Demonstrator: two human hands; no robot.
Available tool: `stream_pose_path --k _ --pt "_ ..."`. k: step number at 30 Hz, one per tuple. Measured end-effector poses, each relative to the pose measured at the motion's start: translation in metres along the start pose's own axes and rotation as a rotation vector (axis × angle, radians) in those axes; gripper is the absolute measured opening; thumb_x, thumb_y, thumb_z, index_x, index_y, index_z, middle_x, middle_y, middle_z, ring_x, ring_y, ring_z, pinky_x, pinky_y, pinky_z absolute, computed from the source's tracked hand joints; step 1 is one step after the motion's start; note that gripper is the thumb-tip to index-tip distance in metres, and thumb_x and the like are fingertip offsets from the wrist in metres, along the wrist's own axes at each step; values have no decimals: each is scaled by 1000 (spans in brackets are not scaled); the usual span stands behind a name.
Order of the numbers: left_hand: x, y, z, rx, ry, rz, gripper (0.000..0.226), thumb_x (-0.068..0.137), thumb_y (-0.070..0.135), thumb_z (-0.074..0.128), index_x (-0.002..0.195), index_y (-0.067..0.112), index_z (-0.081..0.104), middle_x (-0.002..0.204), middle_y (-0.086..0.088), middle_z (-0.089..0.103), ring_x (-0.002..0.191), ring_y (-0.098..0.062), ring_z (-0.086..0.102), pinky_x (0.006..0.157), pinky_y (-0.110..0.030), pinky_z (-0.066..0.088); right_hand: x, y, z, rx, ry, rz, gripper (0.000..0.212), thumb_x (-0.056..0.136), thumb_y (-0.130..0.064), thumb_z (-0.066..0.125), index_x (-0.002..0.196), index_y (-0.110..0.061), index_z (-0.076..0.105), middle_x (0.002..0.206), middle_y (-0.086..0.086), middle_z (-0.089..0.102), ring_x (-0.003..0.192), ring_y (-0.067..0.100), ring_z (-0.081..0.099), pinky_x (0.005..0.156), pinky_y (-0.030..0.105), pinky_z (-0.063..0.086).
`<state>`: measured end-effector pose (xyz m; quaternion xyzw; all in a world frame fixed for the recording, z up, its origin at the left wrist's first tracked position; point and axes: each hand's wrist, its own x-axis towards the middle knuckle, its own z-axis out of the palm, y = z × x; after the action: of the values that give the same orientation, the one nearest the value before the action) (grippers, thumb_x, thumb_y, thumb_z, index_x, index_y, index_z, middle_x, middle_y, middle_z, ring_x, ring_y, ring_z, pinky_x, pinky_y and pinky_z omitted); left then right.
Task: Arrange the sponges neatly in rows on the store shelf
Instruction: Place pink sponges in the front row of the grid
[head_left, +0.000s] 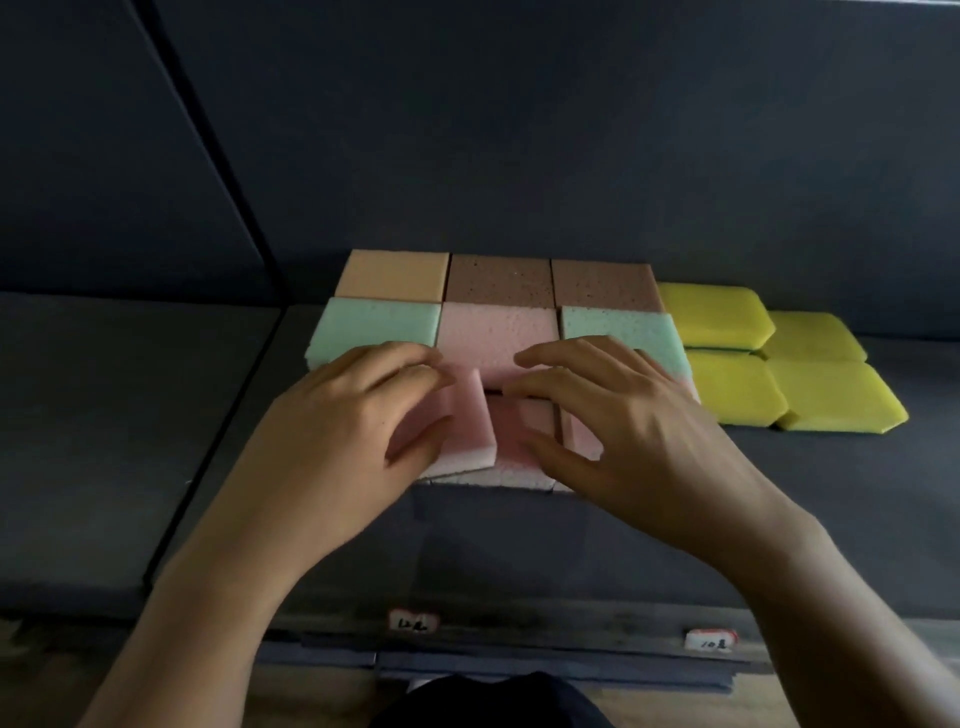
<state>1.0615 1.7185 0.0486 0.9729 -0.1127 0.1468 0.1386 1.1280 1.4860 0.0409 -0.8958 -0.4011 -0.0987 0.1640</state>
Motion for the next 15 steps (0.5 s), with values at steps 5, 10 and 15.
stream_pose_path --k 5,10,15 --pt "-10 -3 0 0 -22 -15 47 83 50 58 118 20 66 125 7 59 109 -16 60 86 -32 51 4 -5 7 28 36 -15 34 94 -39 62 125 -26 63 130 -6 59 119 17 54 94 40 48" --pt "-12 -4 6 1 -67 -28 59 77 59 61 123 22 62 129 9 56 115 -17 55 95 -36 45 0 -6 7 26 17 3 37 91 -39 63 126 -26 61 131 -6 59 120 18 54 95 43 48" --pt "-11 -5 9 27 -64 -20 51 77 50 64 120 23 62 129 6 57 115 -19 55 96 -35 42 -5 -9 1 27 -11 37 47 90 -51 56 129 -24 59 134 -5 57 123 19 52 98 42 47"
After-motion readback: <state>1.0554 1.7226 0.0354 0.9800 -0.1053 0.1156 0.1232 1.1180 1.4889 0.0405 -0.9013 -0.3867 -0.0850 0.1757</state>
